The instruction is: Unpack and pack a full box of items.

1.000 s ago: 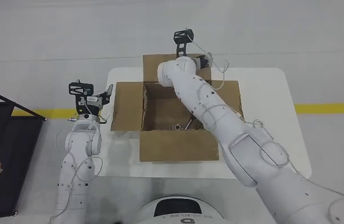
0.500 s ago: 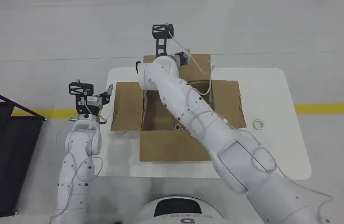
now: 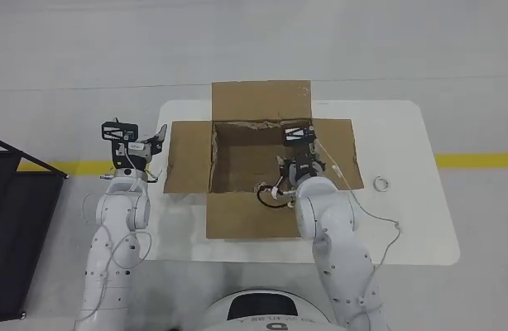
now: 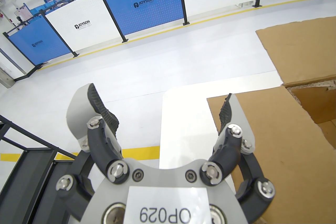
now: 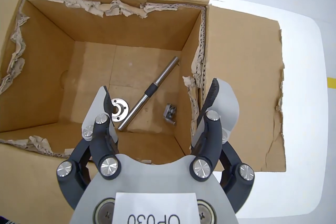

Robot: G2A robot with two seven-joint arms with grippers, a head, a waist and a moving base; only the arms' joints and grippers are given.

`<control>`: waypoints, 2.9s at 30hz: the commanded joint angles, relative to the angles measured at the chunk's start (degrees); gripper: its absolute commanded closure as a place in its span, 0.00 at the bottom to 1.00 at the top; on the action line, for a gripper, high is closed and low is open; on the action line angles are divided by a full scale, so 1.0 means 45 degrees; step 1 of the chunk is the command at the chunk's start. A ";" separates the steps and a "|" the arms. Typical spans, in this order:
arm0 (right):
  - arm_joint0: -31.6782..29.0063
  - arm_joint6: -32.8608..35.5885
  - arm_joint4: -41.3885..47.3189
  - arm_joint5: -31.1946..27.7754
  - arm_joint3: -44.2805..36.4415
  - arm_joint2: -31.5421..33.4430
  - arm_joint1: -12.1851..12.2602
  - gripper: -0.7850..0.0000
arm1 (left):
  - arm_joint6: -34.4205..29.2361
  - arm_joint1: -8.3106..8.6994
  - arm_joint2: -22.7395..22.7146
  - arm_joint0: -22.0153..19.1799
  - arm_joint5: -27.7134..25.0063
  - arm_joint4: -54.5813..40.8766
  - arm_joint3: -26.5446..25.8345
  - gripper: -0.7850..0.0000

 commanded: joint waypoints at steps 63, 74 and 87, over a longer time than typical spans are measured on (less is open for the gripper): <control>0.8144 0.3013 0.5045 0.4748 1.3768 0.0274 -0.0606 0.69 | 0.0000 0.0000 0.0000 0.0000 -0.0001 0.0000 0.0000 0.00; 0.8306 0.2134 0.5664 0.4935 1.3925 0.0348 -0.0682 1.00 | 0.0000 0.0000 0.0000 0.0000 -0.0001 0.0000 0.0000 0.00; 0.2987 0.1195 0.4138 0.3798 0.4925 0.1001 -0.0059 1.00 | 0.0000 0.0000 0.0000 0.0000 -0.0001 0.0000 0.0000 0.00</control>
